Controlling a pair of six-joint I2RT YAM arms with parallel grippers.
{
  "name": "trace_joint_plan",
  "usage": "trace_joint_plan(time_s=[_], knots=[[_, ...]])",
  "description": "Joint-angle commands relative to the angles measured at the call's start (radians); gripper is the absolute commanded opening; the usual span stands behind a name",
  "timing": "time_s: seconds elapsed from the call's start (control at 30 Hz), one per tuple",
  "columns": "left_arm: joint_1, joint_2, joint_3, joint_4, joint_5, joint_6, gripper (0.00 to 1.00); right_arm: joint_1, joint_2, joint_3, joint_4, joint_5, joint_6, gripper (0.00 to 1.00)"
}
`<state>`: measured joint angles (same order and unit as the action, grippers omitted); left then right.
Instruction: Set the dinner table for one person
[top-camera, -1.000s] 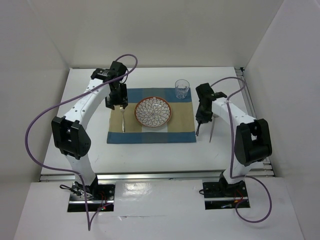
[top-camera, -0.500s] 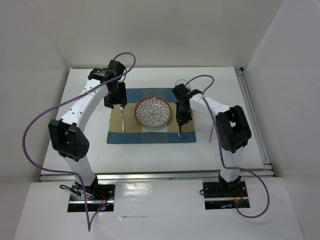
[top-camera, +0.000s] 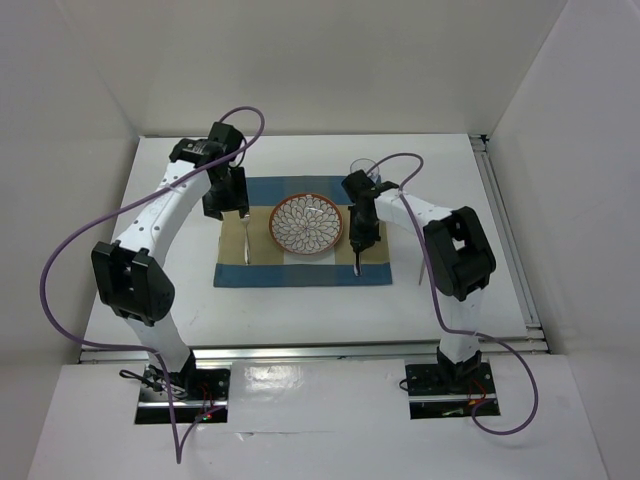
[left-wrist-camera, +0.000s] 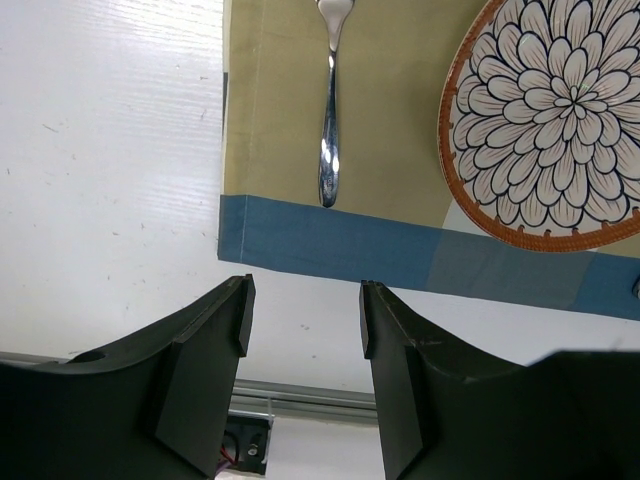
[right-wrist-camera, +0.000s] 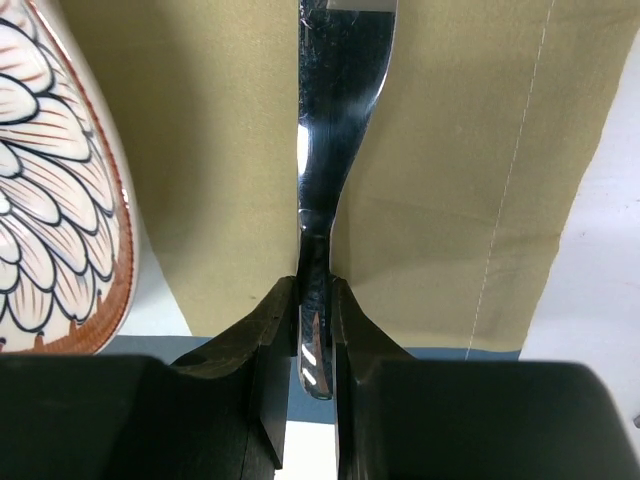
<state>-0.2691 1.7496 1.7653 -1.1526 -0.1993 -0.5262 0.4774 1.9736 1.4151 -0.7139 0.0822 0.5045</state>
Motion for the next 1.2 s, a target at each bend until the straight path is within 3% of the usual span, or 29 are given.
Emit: trace_joint_plan(time_s=[0.0, 0.1, 0.3, 0.4, 0.57, 0.8, 0.87, 1.17], knots=[[0.002, -0.038, -0.001, -0.004, 0.012, 0.011, 0.63, 0.009, -0.006, 0.027, 0.045, 0.001, 0.009, 0.04], [0.002, -0.038, -0.001, -0.004, 0.012, 0.020, 0.63, 0.018, 0.007, 0.050, 0.045, 0.011, 0.009, 0.04], [0.002, -0.038, -0.010, -0.004, 0.021, 0.020, 0.63, 0.018, 0.039, 0.090, 0.016, 0.022, 0.009, 0.34], [0.002, -0.038, -0.010, 0.005, 0.055, 0.038, 0.63, 0.006, 0.001, 0.099, -0.005, 0.008, 0.019, 0.42], [0.002, -0.047, -0.020, 0.014, 0.075, 0.048, 0.62, -0.063, -0.100, 0.108, -0.053, 0.057, 0.028, 0.44], [0.002, -0.047, -0.020, 0.014, 0.075, 0.048, 0.62, -0.290, -0.277, -0.100, -0.052, 0.082, 0.046, 0.47], [0.002, -0.047, -0.020, 0.025, 0.095, 0.048, 0.62, -0.350, -0.277, -0.133, -0.041, 0.071, 0.046, 0.53], [0.002, -0.036, -0.020, 0.025, 0.092, 0.057, 0.62, -0.450, -0.203, -0.272, 0.083, 0.041, 0.009, 0.53]])
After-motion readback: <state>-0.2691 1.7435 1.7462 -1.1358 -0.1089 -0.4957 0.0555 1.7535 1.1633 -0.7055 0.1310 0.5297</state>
